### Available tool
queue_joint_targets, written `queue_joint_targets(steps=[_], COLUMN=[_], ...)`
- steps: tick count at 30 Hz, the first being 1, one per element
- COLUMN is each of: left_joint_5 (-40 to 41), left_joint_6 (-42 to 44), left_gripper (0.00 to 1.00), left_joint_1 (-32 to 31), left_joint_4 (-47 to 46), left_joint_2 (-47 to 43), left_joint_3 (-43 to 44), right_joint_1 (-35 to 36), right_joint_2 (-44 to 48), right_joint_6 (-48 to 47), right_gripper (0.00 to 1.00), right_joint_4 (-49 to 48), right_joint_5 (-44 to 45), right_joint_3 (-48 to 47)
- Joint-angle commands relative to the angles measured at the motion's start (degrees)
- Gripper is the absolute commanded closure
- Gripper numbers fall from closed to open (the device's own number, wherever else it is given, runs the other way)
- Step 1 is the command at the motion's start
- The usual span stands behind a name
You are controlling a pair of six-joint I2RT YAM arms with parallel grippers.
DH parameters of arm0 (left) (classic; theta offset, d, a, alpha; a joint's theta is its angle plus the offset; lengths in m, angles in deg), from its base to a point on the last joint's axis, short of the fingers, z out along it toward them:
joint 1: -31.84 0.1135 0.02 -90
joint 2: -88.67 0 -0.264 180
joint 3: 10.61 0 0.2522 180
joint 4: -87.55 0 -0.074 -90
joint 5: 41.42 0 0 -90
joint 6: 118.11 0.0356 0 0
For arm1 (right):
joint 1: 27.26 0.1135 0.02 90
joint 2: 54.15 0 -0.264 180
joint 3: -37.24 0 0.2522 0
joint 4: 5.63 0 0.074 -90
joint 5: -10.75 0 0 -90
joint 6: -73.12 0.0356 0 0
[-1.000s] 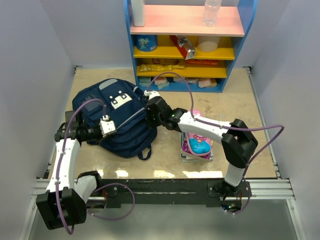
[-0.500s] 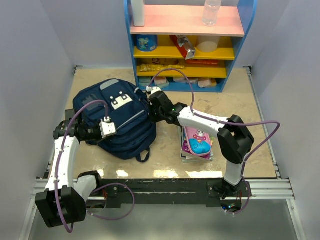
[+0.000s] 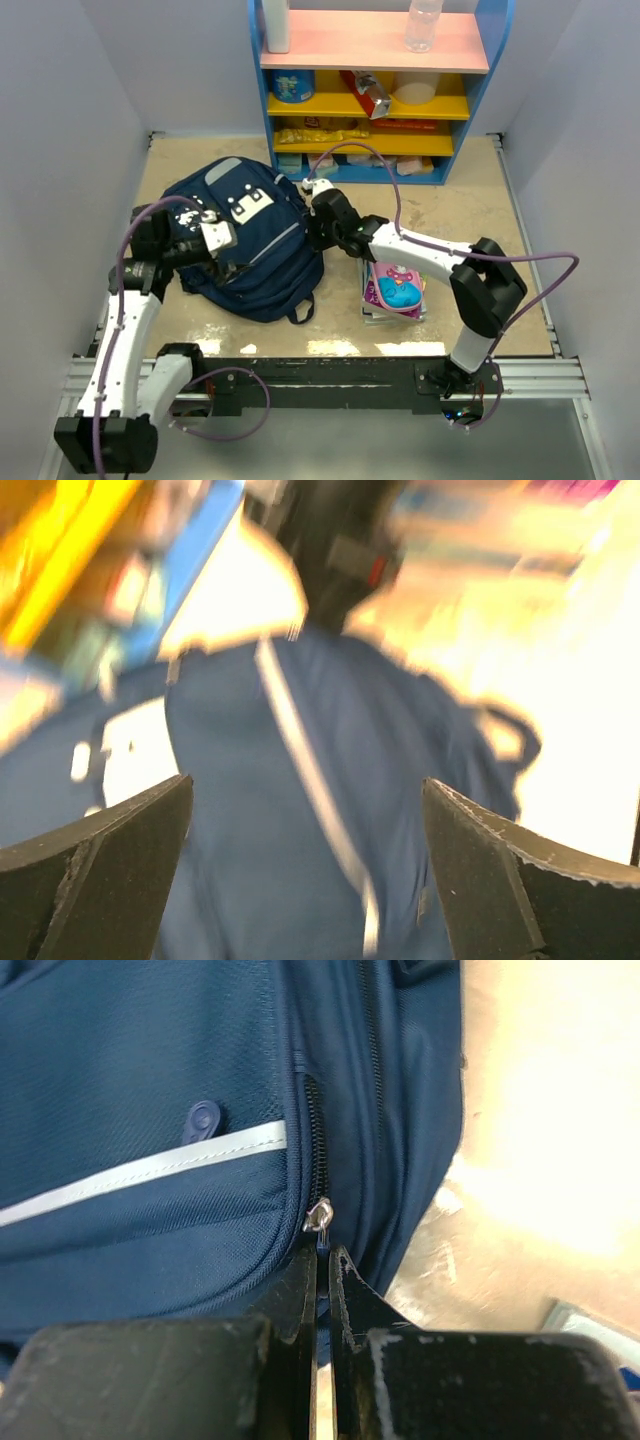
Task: Pack the student bag
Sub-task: Zip the student bag at the center of the board.
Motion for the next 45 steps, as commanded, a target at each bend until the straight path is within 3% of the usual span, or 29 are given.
queue_joint_targets(steps=[1, 3, 12, 17, 28, 31, 34, 37, 39, 45], left_joint_5=[2.42, 6.62, 18.33, 17.02, 26.15, 28.79, 30.11, 31.6, 31.78, 28.8], left_joint_6=[-25.92, -29.72, -23.24, -15.6, -7.08, -5.48, -6.18, -7.06, -7.24, -6.89], left_gripper=[0.0, 0.0, 0.0, 0.0, 0.0, 0.12, 0.41, 0.91, 1.0, 1.0], left_joint_1=[-9.61, -9.96, -18.22, -20.94, -24.63, -25.08, -25.17, -25.08, -25.08, -25.08], left_joint_4=[-24.63, -30.08, -26.67, -19.31, -15.42, -15.94, -17.08, -18.66, -19.02, -17.62], left_joint_2=[-1.93, 0.62, 4.58, 3.62, -0.25, -0.86, -1.22, -1.65, -1.66, -1.39], left_joint_3=[-6.54, -8.22, -12.01, -12.54, -17.45, -19.39, -19.92, -20.18, -20.01, -18.87], right_joint_1=[1.93, 2.46, 5.88, 9.83, 12.65, 12.65, 12.65, 12.65, 12.65, 11.87], right_joint_2=[4.2, 4.47, 5.96, 6.49, 6.84, 7.19, 7.54, 7.81, 7.98, 6.67], right_joint_6=[0.38, 0.38, 3.28, 5.3, 7.5, 7.41, 7.41, 6.71, 6.1, 4.34], right_gripper=[1.0, 1.0, 1.0, 1.0, 1.0, 1.0, 1.0, 1.0, 1.0, 1.0], right_joint_4=[-4.72, -4.81, -4.29, -3.68, -3.23, -3.41, -3.32, -2.44, -1.91, -1.65], right_joint_5=[-2.45, -3.86, -6.76, -7.73, -11.25, -12.03, -12.48, -11.95, -11.77, -9.58], right_joint_3=[1.76, 2.29, 1.86, -0.07, -1.66, -1.57, -1.57, -1.66, -1.57, -1.92])
